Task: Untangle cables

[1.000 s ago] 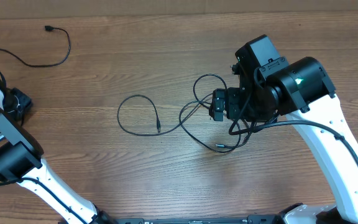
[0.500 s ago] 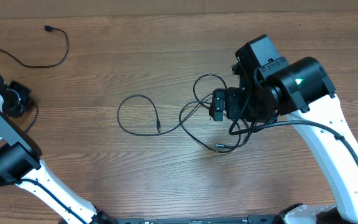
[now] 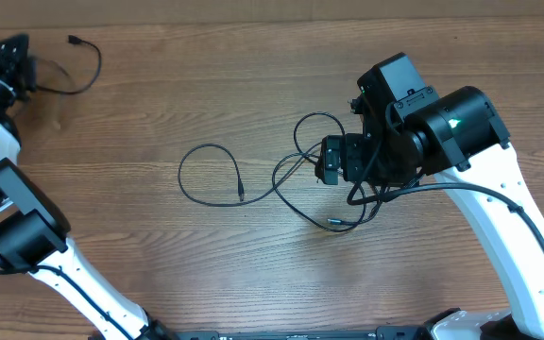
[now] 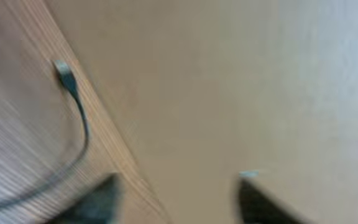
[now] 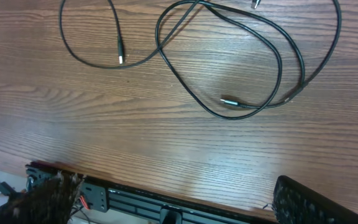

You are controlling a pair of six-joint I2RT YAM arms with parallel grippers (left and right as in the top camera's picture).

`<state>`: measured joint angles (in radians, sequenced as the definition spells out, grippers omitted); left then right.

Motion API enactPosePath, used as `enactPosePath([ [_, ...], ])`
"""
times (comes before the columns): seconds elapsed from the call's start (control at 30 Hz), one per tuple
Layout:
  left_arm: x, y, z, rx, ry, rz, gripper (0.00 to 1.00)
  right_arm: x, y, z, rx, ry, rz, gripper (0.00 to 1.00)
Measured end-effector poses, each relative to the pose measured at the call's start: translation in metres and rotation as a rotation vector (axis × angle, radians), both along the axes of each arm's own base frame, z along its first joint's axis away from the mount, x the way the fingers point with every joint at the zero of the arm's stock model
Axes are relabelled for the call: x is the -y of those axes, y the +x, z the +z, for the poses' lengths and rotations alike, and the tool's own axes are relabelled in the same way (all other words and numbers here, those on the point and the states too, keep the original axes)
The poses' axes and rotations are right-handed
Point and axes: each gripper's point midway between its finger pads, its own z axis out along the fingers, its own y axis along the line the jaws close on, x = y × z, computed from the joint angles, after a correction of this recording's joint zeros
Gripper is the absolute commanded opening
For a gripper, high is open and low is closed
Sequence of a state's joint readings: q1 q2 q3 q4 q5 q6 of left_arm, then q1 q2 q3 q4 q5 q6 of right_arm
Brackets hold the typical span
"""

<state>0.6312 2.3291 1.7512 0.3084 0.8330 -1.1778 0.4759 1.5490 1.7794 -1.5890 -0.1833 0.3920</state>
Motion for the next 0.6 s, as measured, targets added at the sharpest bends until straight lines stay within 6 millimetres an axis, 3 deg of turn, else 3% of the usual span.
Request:
enactPosePath([
  [0.1, 0.023, 0.001, -0.020, -0.089, -0.064, -0.046, 0.95, -0.001, 0.000, 0.000, -0.003, 0.004, 0.000, 1.00],
  [0.13, 0.030, 0.000, -0.027, -0.119, -0.074, -0.062, 0.83, -0.001, -0.001, 0.000, -0.004, 0.007, 0.001, 1.00],
  [0.17, 0.037, -0.001, -0.034, -0.146, -0.073, -0.078, 0.77, -0.002, -0.001, 0.000, -0.005, 0.010, 0.002, 1.00],
  [0.3, 0.058, -0.008, -0.055, -0.207, 0.000, -0.159, 0.76, -0.002, -0.001, 0.001, -0.006, 0.013, 0.003, 1.00],
  [0.43, 0.062, -0.014, -0.061, -0.213, 0.047, -0.202, 0.75, -0.002, -0.001, 0.001, -0.006, 0.014, 0.004, 1.00],
  [0.6, 0.069, -0.020, -0.052, -0.166, 0.095, -0.273, 0.75, 0.000, 0.004, 0.001, 0.017, 0.000, -0.003, 1.00],
])
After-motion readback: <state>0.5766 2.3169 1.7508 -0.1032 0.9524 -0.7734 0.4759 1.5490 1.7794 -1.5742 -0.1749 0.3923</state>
